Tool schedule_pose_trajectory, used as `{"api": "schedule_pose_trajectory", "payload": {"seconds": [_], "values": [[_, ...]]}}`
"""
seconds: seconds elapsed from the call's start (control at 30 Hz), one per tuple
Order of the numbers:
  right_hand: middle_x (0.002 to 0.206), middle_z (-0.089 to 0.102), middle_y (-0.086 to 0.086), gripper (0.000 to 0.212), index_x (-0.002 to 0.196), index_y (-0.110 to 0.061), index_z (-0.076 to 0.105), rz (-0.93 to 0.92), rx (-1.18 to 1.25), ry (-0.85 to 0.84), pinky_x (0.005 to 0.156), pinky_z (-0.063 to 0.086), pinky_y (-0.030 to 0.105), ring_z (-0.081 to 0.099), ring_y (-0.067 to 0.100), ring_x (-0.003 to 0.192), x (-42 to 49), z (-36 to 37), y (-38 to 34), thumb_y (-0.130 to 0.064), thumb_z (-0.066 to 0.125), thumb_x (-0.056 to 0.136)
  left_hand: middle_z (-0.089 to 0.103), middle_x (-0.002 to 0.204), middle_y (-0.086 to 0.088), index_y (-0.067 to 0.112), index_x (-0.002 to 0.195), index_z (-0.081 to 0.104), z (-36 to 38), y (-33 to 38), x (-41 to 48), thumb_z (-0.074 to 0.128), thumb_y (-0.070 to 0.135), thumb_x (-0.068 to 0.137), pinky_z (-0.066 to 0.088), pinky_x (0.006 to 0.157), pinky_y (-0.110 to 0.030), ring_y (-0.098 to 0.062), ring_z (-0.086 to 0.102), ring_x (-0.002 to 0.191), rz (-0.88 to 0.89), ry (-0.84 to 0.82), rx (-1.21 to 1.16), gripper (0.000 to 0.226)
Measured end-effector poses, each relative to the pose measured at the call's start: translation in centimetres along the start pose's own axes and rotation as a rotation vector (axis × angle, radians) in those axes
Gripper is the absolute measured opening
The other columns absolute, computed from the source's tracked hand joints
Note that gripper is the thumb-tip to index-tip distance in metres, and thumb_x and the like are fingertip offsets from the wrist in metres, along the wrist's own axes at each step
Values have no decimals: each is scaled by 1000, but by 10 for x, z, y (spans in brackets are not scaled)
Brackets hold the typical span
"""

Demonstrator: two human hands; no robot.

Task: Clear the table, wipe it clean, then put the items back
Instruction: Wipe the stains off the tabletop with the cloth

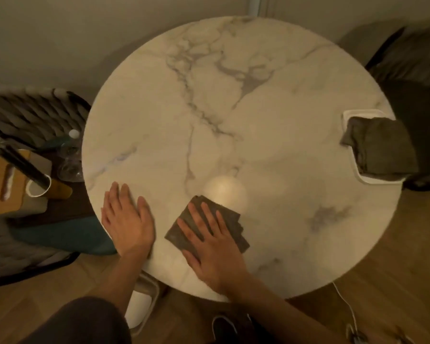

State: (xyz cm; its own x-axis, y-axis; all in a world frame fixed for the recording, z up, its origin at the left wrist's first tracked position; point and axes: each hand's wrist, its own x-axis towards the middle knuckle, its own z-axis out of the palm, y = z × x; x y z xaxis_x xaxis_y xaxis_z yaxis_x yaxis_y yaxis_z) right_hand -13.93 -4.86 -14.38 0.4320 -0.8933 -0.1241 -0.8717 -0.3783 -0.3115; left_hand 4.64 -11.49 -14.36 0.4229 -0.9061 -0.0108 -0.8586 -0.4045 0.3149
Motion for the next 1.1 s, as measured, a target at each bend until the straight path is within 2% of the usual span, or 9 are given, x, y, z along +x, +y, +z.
{"api": "schedule_pose_trajectory", "payload": {"seconds": [0.1, 0.23, 0.43, 0.53, 0.63, 0.8, 0.97, 1.1], "values": [[165, -3, 4, 62, 156, -28, 16, 61, -30, -8, 121, 2, 48, -10, 25, 151, -38, -3, 26, -51, 32, 100, 22, 158, -3, 13, 146, 33, -1, -1, 0, 36, 33, 100, 15, 117, -50, -27, 17, 145, 10, 11, 8, 51], [165, -1, 1, 62, 155, -32, 15, 256, -30, 37, 121, 3, 48, -9, 23, 151, -84, -18, 87, -56, 27, 99, 24, 157, -5, 11, 144, 35, -1, 0, 0, 35, 34, 99, 16, 115, -52, -28, 18, 145, 28, 30, -5, 51], [165, 3, 2, 63, 156, -28, 16, 533, -87, 116, 121, 8, 52, -6, 23, 151, -132, -45, 181, -56, 21, 99, 25, 157, -7, 11, 143, 36, 3, -6, 2, 35, 35, 97, 17, 115, -53, -29, 18, 145, 52, 54, -25, 52], [164, 4, 5, 63, 156, -27, 15, 660, -89, 146, 121, 8, 53, -6, 25, 151, -134, -48, 194, -54, 18, 99, 25, 157, -7, 11, 143, 36, 4, -7, 3, 34, 36, 96, 16, 115, -52, -29, 18, 145, 51, 57, -18, 53], [164, 0, 9, 65, 156, -25, 9, 745, -83, 182, 121, 6, 53, -8, 29, 150, -120, -40, 168, -55, 14, 99, 24, 157, -8, 10, 143, 34, 3, -5, 2, 34, 35, 98, 16, 115, -53, -30, 17, 145, 49, 47, -19, 52], [163, -12, 9, 66, 156, -27, 2, 568, -2, 102, 121, -5, 51, -20, 29, 148, -87, -16, 69, -55, 21, 99, 23, 157, -8, 11, 144, 34, 3, -4, 2, 34, 36, 98, 16, 115, -53, -30, 16, 145, 47, 47, -6, 52], [163, -4, 14, 64, 155, -22, 17, 230, 52, 66, 120, 4, 54, -14, 33, 149, -25, 12, -37, -47, 34, 99, 24, 157, -9, 11, 143, 34, 1, -4, 1, 34, 36, 97, 15, 115, -53, -32, 17, 145, 51, 38, -46, 53], [164, 4, 9, 60, 154, -25, 22, 114, -5, 88, 121, 3, 50, -7, 29, 151, -6, 12, -24, -48, 34, 100, 23, 157, -8, 11, 144, 34, -1, -4, 1, 34, 39, 96, 12, 116, -53, -31, 15, 146, 61, 42, -61, 56]]}}
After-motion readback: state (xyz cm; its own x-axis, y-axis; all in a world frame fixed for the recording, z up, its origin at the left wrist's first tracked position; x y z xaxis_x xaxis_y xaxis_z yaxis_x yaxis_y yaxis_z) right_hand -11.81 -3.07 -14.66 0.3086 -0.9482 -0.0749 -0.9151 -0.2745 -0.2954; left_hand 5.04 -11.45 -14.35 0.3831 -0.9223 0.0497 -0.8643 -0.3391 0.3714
